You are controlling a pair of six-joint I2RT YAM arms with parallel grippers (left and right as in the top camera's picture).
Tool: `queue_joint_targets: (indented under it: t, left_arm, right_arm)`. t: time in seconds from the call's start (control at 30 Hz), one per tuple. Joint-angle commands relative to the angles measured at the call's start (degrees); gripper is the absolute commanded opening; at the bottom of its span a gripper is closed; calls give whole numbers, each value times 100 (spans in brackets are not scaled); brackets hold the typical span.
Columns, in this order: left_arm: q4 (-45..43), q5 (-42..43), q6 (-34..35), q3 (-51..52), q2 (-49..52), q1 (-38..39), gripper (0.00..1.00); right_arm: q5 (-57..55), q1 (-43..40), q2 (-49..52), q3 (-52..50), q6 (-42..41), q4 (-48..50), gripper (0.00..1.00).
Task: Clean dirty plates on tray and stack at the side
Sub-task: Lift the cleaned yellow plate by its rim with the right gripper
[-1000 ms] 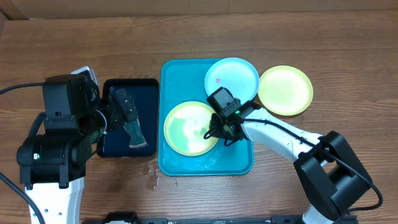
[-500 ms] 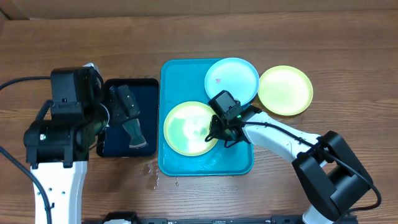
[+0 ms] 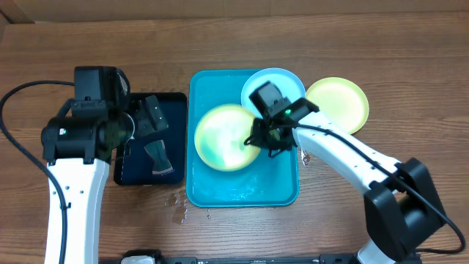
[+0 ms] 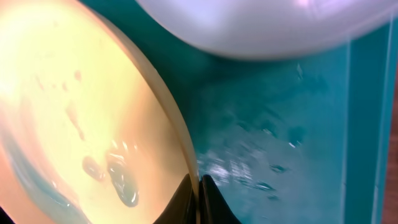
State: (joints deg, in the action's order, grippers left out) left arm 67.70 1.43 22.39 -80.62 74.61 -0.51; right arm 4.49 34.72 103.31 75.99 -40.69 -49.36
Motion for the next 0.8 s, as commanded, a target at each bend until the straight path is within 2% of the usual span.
queue_joint_targets:
  t: [0.0,0.33,0.43,0.53,0.63,0.77]
  left_arm:
    - [-20,-55,76,-55,197,-22,100]
    - [-28,-52,92,-55,732,-22,100]
    - [-267,179,289,-55,852,-22,100]
    - [-7,658,264,-55,896,-22,100]
    - [101,1088,315,-68,798,-31,100]
    - [369,1008,302,-68,120,-22,100]
  right_arm:
    - [33,37,-302,433,66,184,4]
    - [-184,387,98,433,20,1373,4]
    - [-208,544,264,433,22,1768,4]
    - [-398,719,356,433,0,2020,4]
    - [-927,946,356,433,0,2284,4]
    - [-1528,1266,356,433,4,2780,4]
